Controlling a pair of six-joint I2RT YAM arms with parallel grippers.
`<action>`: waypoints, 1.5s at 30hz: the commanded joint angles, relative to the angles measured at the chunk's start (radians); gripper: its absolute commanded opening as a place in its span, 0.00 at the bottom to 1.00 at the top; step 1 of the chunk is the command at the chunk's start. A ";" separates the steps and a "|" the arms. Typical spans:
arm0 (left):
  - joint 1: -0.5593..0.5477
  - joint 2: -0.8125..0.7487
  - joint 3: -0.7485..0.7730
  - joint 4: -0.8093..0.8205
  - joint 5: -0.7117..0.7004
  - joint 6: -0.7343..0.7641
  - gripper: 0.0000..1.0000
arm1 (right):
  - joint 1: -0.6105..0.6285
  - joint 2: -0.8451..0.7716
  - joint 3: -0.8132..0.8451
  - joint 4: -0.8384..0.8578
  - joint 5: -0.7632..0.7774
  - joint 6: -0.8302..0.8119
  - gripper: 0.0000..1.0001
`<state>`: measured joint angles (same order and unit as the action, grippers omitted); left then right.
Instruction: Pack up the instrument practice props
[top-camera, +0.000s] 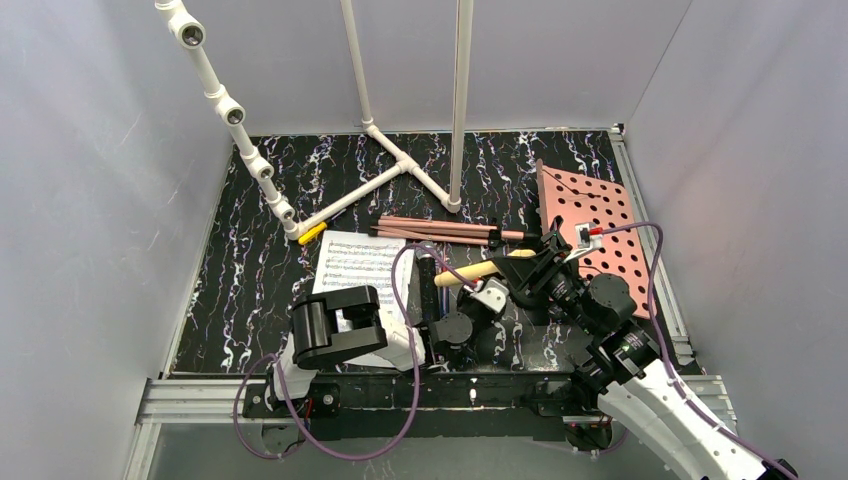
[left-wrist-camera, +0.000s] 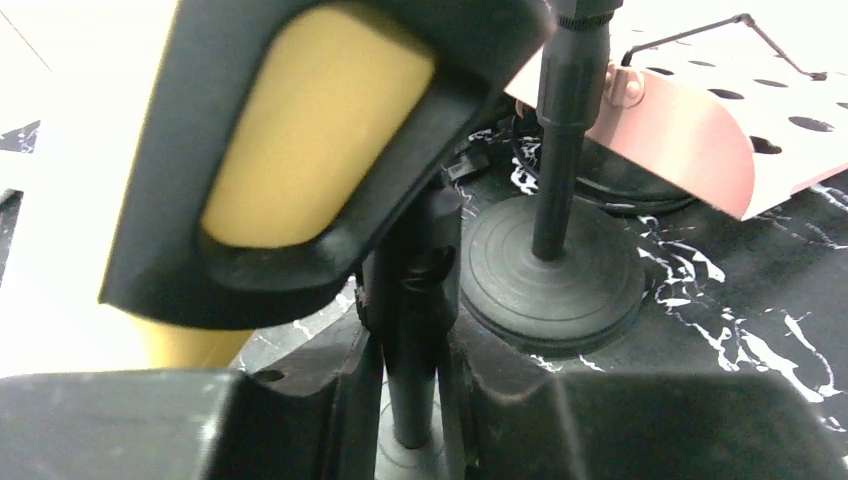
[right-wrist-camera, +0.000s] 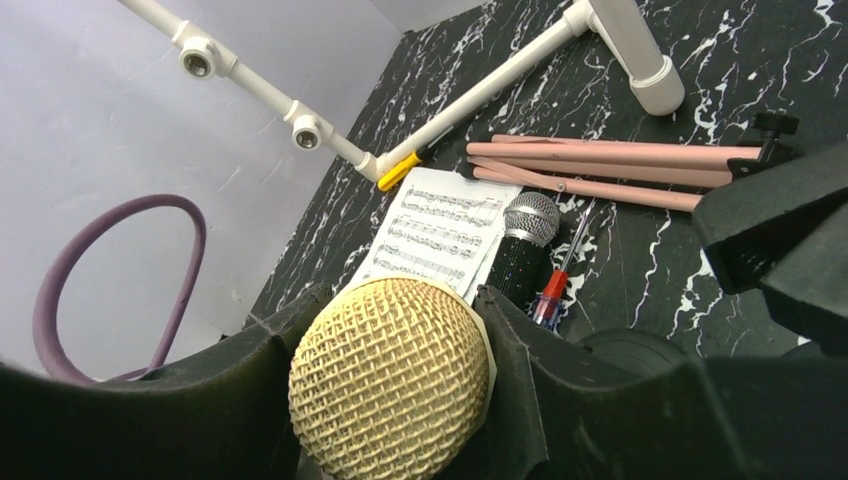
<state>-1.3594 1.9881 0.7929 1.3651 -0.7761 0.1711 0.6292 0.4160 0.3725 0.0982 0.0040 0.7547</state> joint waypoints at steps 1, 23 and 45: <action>0.032 -0.059 -0.025 0.055 -0.026 -0.019 0.11 | 0.008 -0.021 0.081 -0.051 -0.029 -0.017 0.42; 0.107 -0.024 -0.131 0.043 -0.068 -0.212 0.00 | 0.009 -0.030 0.255 -0.227 0.034 -0.076 0.01; 0.129 0.008 -0.116 -0.055 -0.184 -0.226 0.00 | 0.008 -0.104 0.424 -0.495 0.092 -0.160 0.01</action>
<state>-1.3235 1.9598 0.7116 1.4395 -0.6456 0.0128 0.6430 0.3790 0.6472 -0.4850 0.0559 0.6353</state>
